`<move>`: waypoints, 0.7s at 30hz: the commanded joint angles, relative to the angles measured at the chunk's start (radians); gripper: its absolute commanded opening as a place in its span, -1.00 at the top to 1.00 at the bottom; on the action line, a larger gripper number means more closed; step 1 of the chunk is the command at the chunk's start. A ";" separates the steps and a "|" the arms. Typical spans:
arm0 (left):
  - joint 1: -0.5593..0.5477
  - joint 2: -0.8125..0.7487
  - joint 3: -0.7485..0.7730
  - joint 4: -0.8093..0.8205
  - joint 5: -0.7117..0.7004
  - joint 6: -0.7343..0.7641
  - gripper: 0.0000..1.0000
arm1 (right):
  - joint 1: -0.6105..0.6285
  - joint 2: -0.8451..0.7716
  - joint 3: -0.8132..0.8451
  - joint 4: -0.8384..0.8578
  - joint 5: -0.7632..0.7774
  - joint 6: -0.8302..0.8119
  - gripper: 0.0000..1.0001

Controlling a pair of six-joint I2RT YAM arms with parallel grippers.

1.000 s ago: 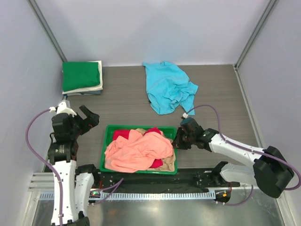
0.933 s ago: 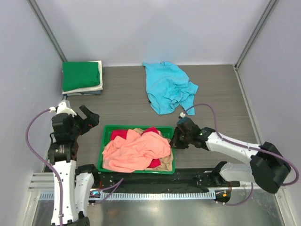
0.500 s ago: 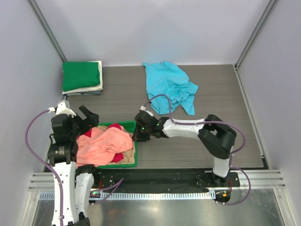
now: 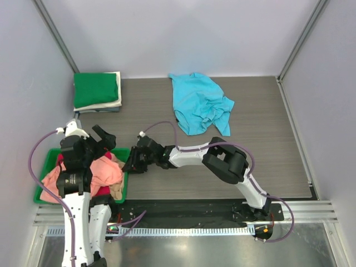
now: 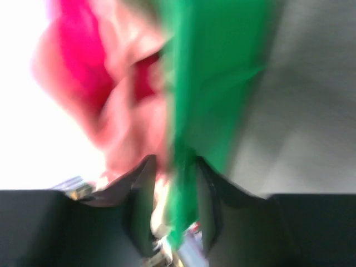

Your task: Fold and stack the t-shirts

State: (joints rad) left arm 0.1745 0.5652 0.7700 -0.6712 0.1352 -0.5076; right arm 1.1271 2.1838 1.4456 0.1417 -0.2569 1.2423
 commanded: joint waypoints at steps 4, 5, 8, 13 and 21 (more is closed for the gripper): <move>0.005 0.004 0.012 0.019 -0.008 0.020 -1.00 | 0.007 -0.108 -0.068 0.412 -0.239 0.057 -0.26; 0.005 0.004 0.012 0.019 -0.011 0.020 -0.99 | -0.013 -0.133 -0.088 0.333 -0.232 0.025 -0.29; 0.006 0.010 0.014 0.015 -0.009 0.020 -1.00 | -0.064 -0.258 -0.155 0.065 -0.133 -0.170 -0.37; 0.005 0.013 0.015 0.015 0.000 0.020 -0.99 | -0.243 -0.471 -0.229 -0.240 0.016 -0.441 -0.41; 0.006 0.030 0.020 0.016 0.026 0.024 -1.00 | -0.605 -0.700 -0.306 -0.487 0.174 -0.630 -0.45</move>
State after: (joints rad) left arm 0.1753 0.5873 0.7700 -0.6716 0.1345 -0.5049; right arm 0.5793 1.5303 1.1606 -0.2008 -0.1738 0.7357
